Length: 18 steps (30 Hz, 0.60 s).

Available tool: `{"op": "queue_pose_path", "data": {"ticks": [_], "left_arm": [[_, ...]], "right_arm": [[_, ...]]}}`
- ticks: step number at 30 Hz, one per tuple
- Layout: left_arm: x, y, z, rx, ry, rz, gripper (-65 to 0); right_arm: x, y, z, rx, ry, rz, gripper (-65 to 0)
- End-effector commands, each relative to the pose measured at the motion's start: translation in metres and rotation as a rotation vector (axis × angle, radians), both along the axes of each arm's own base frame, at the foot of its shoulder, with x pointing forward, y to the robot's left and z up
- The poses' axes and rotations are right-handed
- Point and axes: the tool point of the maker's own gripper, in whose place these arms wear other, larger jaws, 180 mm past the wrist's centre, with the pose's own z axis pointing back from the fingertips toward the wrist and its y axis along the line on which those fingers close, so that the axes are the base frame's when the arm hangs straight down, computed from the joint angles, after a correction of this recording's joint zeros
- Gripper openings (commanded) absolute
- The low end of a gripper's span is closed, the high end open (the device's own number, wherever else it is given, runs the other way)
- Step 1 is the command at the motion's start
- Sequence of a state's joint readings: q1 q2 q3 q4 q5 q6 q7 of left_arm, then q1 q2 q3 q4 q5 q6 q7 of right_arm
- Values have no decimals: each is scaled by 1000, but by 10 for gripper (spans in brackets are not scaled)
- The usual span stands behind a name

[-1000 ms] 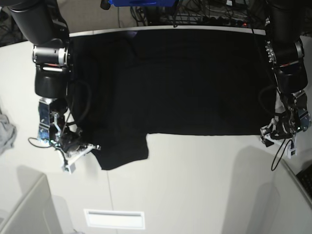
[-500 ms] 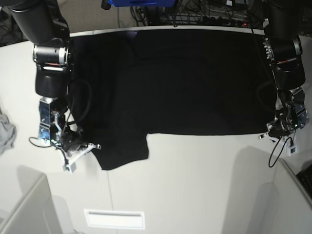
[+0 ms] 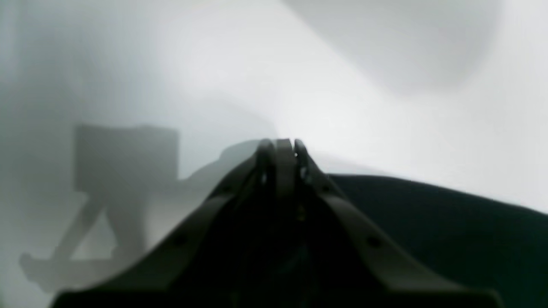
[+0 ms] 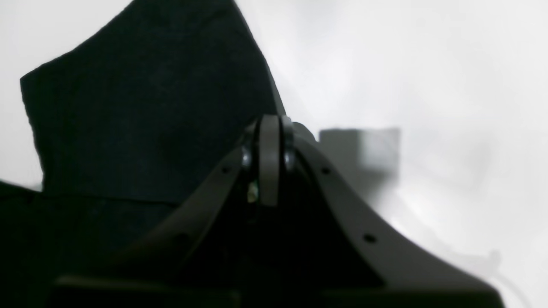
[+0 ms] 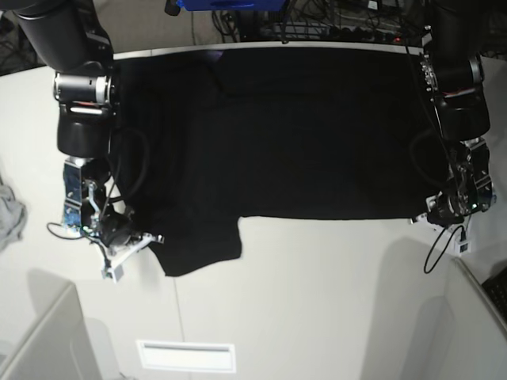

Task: Fold the T-shirt properly
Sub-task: 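Grasp the hem corners and fold the hem up onto the shoulders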

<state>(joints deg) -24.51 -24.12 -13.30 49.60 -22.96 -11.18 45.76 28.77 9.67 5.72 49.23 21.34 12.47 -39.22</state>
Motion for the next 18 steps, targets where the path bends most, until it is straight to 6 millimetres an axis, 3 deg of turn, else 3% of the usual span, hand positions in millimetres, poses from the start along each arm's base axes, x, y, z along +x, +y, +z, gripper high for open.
{"op": "queue_pose_path", "data": {"ticks": [1,4,9,18], "left_arm": [[16,12,28,29,-61,0,-650],[19,12,39,37,-85,-7,-650],[11,30,53,23,-144,66,-650],[1,28,87,90,-197,21,-650]], "right_arm": [[21,-6,31,-3,-101,-8,-650],[22,-4,51,-23,-173,5,-650],[21,-5,54,-25,-181,4,-650],[11,-5,64,-48,-235,16,-650]]}}
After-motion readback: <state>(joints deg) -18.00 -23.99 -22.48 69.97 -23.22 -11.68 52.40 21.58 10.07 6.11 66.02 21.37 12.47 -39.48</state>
